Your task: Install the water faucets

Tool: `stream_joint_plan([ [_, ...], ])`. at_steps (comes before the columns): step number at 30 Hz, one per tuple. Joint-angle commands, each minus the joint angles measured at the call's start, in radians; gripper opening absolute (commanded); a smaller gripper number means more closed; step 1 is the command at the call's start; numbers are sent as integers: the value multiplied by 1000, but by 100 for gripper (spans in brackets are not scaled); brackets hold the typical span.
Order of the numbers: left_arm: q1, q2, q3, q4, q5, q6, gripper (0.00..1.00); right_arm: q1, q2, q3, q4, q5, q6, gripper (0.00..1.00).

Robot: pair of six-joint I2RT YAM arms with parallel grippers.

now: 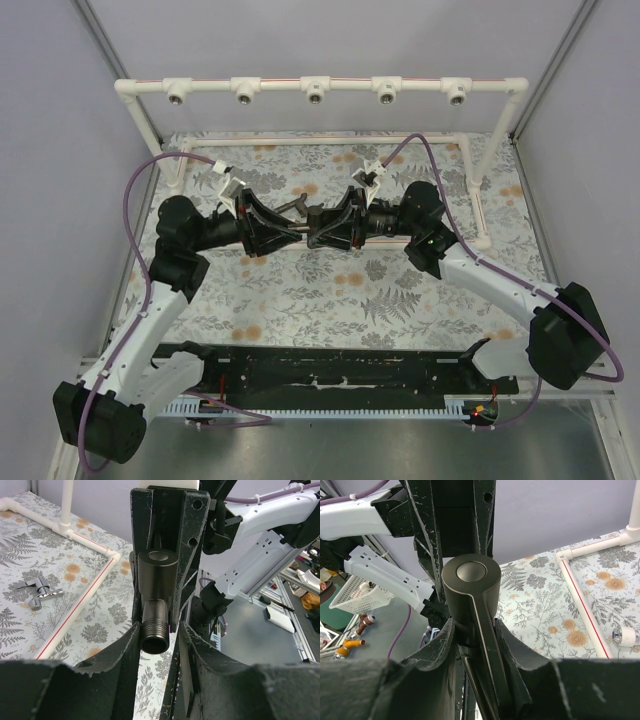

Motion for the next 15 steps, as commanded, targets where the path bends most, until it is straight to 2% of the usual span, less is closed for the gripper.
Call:
stream_joint_plan([
  [1,-7,-12,51,42,-12,-29,42,10,-7,20,93,-8,8,0],
  [6,-7,-21,49,38,-13,-35,44,11,-5,16,93,-2,5,0],
  [8,-7,-24,48,34,-12,-35,42,11,-5,16,93,-1,4,0],
  [10,-9,-26,46,28,-10,-32,35,13,-7,17,93,1,5,0],
  [13,-9,-26,46,24,-1,-28,7,14,1,20,93,1,10,0],
  [14,-10,-29,46,24,-1,-28,2,13,1,22,97,2,18,0],
  [15,-10,-35,46,24,-4,-29,2,14,4,20,103,4,30,3],
])
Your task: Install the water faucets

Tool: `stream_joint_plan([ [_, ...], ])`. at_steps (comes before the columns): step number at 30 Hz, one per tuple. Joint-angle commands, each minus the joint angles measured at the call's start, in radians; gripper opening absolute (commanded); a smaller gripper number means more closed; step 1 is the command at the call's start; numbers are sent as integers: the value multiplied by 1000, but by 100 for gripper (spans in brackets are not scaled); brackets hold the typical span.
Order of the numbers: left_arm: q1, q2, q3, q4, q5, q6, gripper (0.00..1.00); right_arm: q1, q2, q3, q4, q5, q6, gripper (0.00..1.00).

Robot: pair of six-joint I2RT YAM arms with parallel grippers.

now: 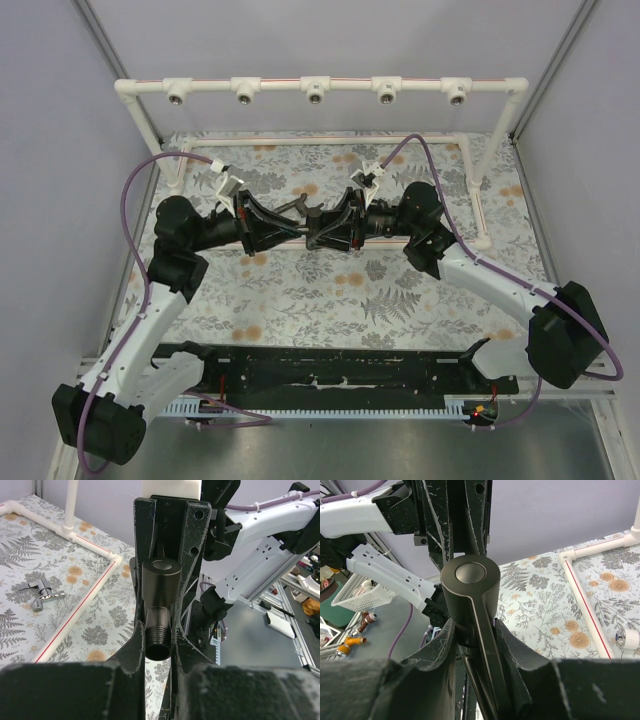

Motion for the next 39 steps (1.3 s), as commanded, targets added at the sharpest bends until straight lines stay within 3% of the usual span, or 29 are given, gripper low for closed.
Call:
stream_joint_plan([
  [1,-7,-31,37,28,5,-14,2,4,1,20,107,13,42,6],
  [2,-9,-37,34,31,-5,-15,2,4,2,17,126,13,58,15],
  [5,-10,-62,20,67,-29,-40,2,4,9,2,199,23,110,27],
  [15,-44,-88,1,108,-75,-71,2,16,36,-3,328,33,184,54],
  [39,-90,-108,-20,174,-207,-78,2,36,99,0,445,11,280,56],
])
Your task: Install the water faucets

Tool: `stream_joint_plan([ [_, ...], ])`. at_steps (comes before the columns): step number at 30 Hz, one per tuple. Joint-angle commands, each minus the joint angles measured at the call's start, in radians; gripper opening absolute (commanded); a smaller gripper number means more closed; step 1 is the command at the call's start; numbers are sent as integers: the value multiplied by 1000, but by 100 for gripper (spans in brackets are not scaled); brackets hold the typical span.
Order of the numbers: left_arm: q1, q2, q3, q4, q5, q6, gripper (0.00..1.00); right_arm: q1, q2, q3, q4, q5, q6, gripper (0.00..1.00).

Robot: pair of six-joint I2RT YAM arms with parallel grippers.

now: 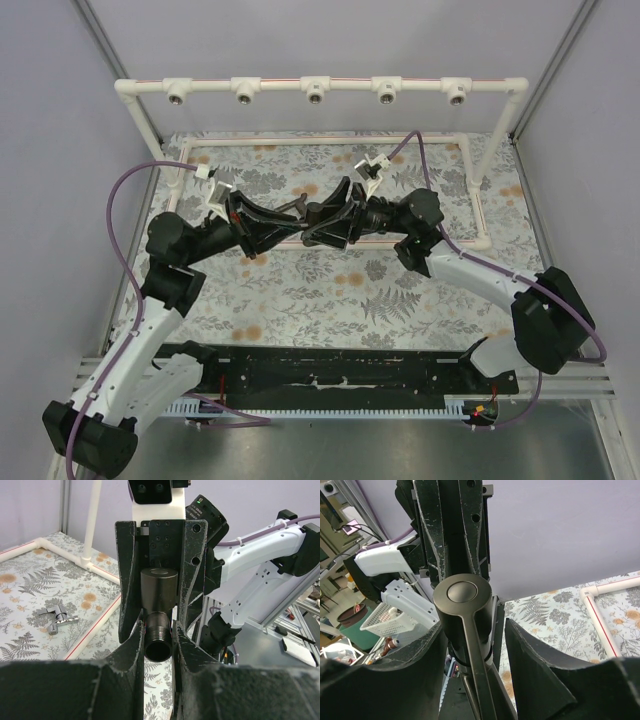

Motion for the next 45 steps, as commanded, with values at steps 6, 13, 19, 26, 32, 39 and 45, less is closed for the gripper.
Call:
stream_joint_plan([
  [6,-31,-14,-5,107,-17,-39,2,18,14,17,94,-17,30,49],
  [13,-30,-25,-1,51,-29,-6,2,18,6,21,73,-47,9,0],
  [19,-30,-23,137,-249,-210,178,45,-8,-128,24,-303,11,-260,0],
  [26,-30,148,459,-691,-748,252,75,-8,-345,116,-1092,470,-755,0],
  [32,-24,427,810,-975,-1176,309,85,-8,-435,121,-1231,1000,-784,0],
  [39,73,702,1125,-1029,-1162,341,87,-12,-410,159,-1231,1332,-800,0],
  [45,101,868,1303,-1018,-1071,336,84,-18,-417,184,-1247,1389,-780,0],
])
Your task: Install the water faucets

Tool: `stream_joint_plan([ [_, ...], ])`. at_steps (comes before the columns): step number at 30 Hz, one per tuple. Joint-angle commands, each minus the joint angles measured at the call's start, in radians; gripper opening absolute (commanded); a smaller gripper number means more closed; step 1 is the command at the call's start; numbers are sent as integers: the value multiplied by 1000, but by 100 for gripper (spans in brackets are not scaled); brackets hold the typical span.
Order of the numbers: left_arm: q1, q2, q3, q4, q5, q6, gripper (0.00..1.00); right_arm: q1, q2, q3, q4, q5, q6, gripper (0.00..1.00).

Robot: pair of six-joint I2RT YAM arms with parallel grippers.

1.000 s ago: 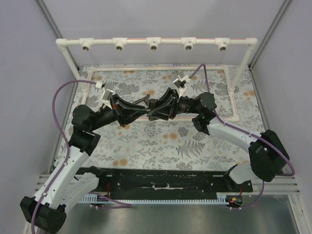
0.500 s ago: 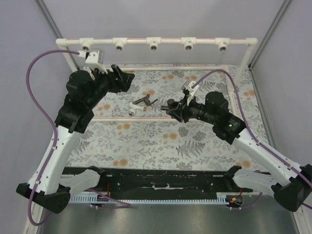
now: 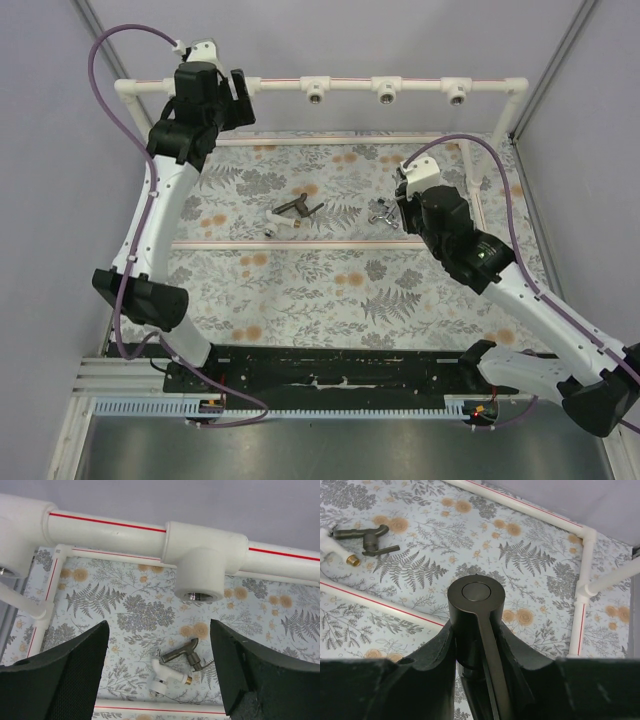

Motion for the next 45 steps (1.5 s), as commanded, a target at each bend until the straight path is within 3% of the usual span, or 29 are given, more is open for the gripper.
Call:
stream_joint_plan([
  [1,5,61,106,9,58,40,84,-5,-41,53,83,123,-11,0],
  [11,5,171,227,31,104,80,78,-16,-39,54,75,153,-2,0],
  [20,3,213,260,17,95,112,65,-56,-22,71,80,164,-5,0],
  [23,0,214,264,21,98,115,55,-85,-18,82,86,153,-11,0],
  [27,-24,185,255,17,74,152,25,-126,-21,86,107,121,-31,0],
  [32,-75,113,249,-75,-64,184,2,-178,-34,85,138,97,-67,0],
  [40,-181,-22,174,-232,-284,183,2,-231,-51,66,204,20,-132,0],
  [45,-254,-85,145,-322,-313,155,8,-246,-70,34,264,3,-144,0],
])
